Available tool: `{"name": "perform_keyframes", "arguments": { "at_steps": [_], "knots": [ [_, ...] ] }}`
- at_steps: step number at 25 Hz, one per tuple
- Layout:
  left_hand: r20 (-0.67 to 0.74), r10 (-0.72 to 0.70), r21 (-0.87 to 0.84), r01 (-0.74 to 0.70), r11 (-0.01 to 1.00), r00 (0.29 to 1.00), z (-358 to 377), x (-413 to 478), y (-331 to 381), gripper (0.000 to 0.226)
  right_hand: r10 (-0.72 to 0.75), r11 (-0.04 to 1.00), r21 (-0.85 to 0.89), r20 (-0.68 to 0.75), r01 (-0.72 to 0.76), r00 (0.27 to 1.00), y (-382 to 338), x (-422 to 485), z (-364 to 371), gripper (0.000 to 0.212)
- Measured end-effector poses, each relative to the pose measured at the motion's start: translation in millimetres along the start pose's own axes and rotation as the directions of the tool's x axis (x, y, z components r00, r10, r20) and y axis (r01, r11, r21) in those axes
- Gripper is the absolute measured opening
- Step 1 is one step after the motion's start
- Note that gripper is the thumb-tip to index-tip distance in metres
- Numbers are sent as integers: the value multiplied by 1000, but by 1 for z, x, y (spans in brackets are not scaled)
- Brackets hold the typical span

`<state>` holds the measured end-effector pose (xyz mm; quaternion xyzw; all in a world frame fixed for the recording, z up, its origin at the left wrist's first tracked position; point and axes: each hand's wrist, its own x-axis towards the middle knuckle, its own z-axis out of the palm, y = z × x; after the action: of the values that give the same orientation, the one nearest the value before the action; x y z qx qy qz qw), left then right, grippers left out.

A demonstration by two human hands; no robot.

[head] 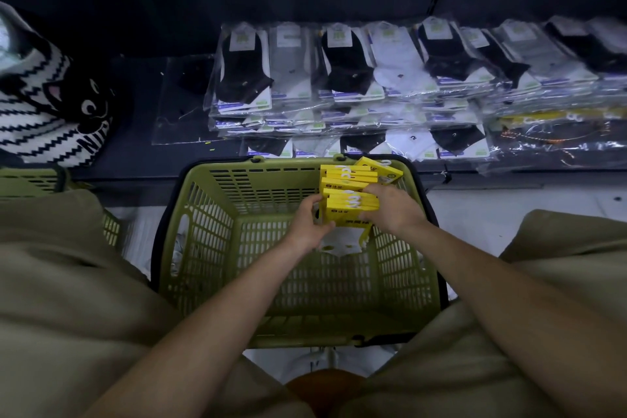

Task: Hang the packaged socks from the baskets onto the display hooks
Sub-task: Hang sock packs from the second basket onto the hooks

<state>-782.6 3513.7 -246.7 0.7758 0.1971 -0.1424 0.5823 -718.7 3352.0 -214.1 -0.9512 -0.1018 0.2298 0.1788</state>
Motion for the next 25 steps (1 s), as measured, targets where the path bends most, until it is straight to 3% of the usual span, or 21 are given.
{"name": "perform_keyframes", "arguments": {
  "at_steps": [4,9,11,14,16,18,20,25],
  "knots": [
    [3,37,3,-37,999,999,-12,-3,1,70,-86,996,31,4,86,996,-14,3,-14,56],
    [-163,181,-145,-205,968,970,-42,-14,27,41,-210,950,223,-55,217,976,-44,-3,-42,48],
    [-186,234,-239,-275,931,954,-56,-19,45,36,-172,866,449,-143,219,975,-60,-5,-55,45],
    [-198,317,-297,-365,883,928,-67,-28,78,35,-17,657,721,-275,218,961,-79,-12,-67,36],
    [-230,352,-321,-412,853,907,-72,-32,99,33,-18,675,683,-363,279,932,-92,-17,-71,14],
    [-244,395,-326,-458,827,886,-79,-34,119,29,-96,706,613,-413,354,905,-108,-20,-74,23],
    [-239,449,-281,-504,817,861,-85,-38,141,29,-109,667,634,-437,392,893,-120,-21,-82,34],
    [-235,556,-207,-600,773,797,-105,-49,201,39,-74,547,679,-544,490,836,-140,-26,-139,25]
  ]
}}
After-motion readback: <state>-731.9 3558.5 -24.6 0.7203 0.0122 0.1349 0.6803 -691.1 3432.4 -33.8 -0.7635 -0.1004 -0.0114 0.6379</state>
